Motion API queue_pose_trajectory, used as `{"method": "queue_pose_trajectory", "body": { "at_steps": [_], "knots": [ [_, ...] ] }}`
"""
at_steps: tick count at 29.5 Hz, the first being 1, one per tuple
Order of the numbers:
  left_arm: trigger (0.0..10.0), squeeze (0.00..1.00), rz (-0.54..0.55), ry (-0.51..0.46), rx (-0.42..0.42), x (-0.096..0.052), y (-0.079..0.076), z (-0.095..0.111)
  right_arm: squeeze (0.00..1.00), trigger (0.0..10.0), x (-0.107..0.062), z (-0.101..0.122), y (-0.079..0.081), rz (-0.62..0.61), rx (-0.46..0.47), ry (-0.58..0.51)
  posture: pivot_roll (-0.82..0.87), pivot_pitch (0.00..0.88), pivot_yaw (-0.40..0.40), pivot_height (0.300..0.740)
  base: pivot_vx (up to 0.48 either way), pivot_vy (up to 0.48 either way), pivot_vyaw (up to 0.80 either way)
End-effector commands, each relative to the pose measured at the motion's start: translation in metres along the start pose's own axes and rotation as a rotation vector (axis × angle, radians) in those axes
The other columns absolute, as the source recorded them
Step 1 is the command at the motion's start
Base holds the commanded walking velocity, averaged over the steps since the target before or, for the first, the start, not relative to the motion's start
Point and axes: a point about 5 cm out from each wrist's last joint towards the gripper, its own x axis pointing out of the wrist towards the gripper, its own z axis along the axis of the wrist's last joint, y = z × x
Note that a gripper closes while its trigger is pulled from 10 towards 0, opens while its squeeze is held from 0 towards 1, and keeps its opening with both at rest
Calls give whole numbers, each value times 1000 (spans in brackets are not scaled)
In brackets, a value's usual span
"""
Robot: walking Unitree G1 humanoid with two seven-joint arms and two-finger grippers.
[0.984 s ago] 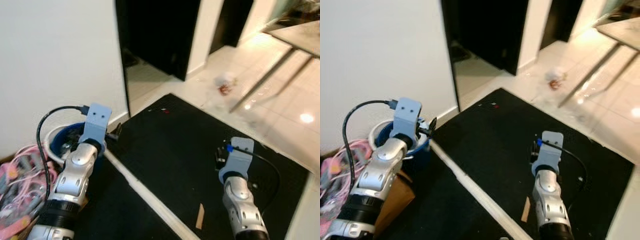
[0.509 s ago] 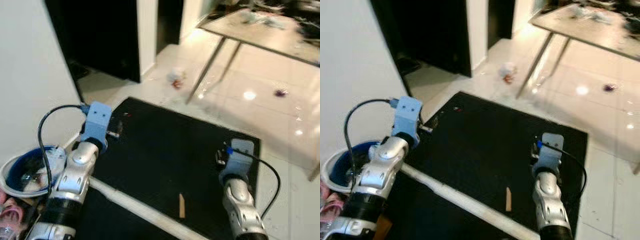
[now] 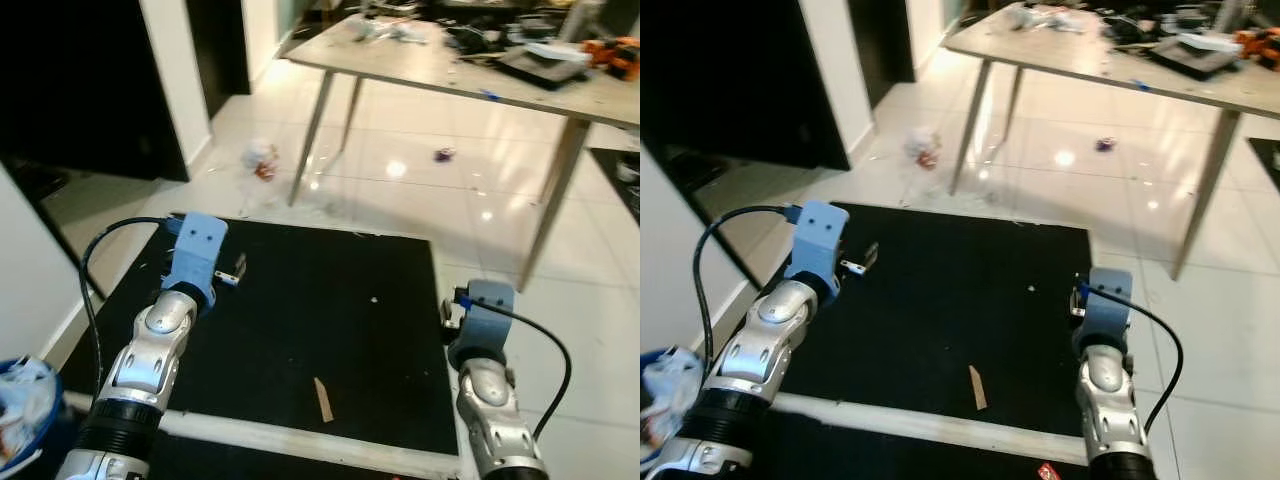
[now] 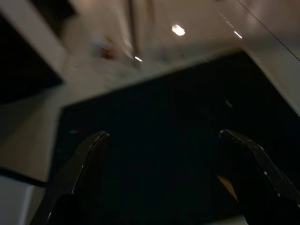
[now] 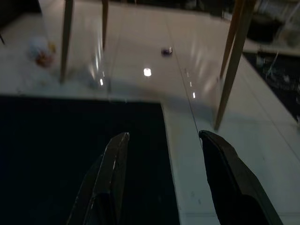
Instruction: Picking trash to rubbish bin
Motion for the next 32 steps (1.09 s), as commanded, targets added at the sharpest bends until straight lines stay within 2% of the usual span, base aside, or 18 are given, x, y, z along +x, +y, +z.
{"method": "queue_pose_trajectory", "body": {
  "at_steps": [1, 4, 9, 12, 14, 17, 21, 32],
  "knots": [
    [10000, 0, -19, 39, 2, -1, -4, -9, 0, 10000, -1, 10, 14, 114, -17, -71, 35, 122, 72, 740, 0, 0, -800],
    [10000, 0, -10, 5, -18, -1, -7, -5, 0, 10000, -1, 16, 21, 175, -21, -94, 32, 122, 71, 740, 0, 0, -763],
    [10000, 0, -9, -73, -66, -1, -12, 6, 0, 10000, 0, 10, 28, 203, -4, -57, 37, 122, 66, 740, 0, 0, 0],
    [10000, 0, -16, -64, -63, -1, -12, 6, 0, 10000, -1, 12, 33, 237, -4, -71, 35, 123, 68, 740, 0, 0, 0],
    [10000, 0, -27, -53, -69, -2, -12, 4, 0, 10000, -4, 15, 41, 306, -30, -101, 35, 122, 68, 740, 0, 0, 0],
    [10000, 0, -30, -63, -80, -3, -11, 5, 0, 10000, -4, 15, 42, 316, -37, -104, 32, 124, 68, 740, 0, 0, 0],
    [10000, 0, -24, -130, -124, -5, -9, 14, 0, 10000, -4, 14, 41, 308, -31, -96, 32, 126, 65, 740, 63, 0, 0],
    [10000, 0, -35, -148, -102, -5, -10, 18, 0, 10000, -5, 10, 43, 301, -20, -71, 33, 126, 63, 740, 313, 0, 0]
  ]
}}
